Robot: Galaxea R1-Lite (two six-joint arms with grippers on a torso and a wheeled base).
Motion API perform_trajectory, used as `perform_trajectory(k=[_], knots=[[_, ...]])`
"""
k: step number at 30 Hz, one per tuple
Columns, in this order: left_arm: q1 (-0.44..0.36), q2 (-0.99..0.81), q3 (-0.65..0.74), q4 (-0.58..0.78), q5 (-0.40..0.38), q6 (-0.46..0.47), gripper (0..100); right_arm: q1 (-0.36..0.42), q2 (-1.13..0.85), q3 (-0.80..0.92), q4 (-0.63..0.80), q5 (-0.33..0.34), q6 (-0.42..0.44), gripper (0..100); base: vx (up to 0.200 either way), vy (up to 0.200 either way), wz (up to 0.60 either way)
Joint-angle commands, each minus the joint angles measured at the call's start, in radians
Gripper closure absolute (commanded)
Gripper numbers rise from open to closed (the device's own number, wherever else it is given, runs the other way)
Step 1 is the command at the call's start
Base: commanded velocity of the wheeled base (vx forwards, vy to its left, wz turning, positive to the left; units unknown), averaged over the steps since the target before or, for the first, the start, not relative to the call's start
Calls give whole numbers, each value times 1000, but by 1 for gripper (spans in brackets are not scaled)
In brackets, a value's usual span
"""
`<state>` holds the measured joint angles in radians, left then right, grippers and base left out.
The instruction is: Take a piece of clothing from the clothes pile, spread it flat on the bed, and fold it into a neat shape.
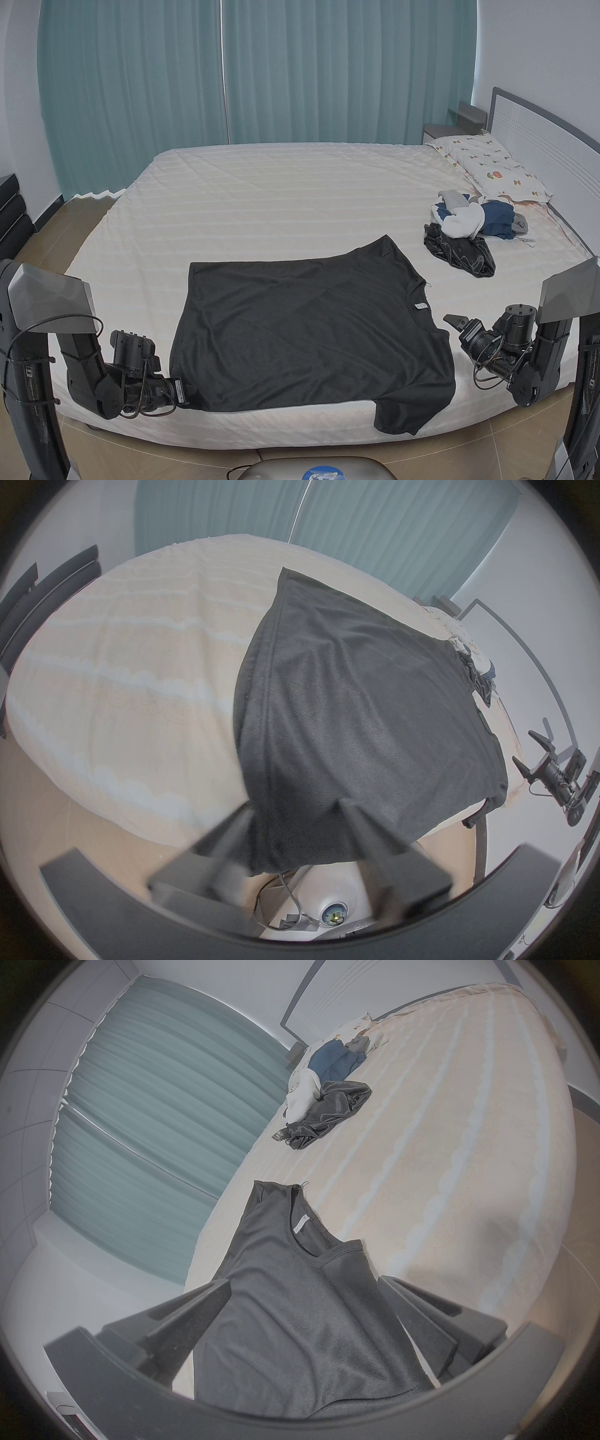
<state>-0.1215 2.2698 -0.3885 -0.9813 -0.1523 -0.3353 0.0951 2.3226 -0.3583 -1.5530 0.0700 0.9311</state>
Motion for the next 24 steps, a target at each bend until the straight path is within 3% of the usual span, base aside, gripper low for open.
perform_trajectory(k=[1, 5, 9, 11, 15, 18, 24], knots=[[-1, 10, 2, 0, 13, -1, 100, 0, 1, 7, -9, 1, -1, 0, 0, 0, 0], [-1, 8, 8, -5, 39, -2, 100, -2, 1, 15, -9, 1, -15, 0, 0, 0, 0], [-1, -6, 14, -7, 54, -19, 100, -5, -3, 65, -9, 17, -107, 0, 0, 0, 0], [-3, -33, 14, -7, 54, -71, 100, -14, -20, 136, -9, 108, -201, 0, 0, 0, 0], [-1, -59, 11, -7, 46, -142, 100, -31, -20, 208, -9, 203, -298, 0, 0, 0, 0], [-1, -69, 8, -7, 42, -192, 100, -35, 12, 208, -9, 215, -354, 0, 0, 0, 0], [0, -72, 7, -7, 42, -241, 100, -35, 46, 186, -9, 212, -383, 0, 0, 0, 0]])
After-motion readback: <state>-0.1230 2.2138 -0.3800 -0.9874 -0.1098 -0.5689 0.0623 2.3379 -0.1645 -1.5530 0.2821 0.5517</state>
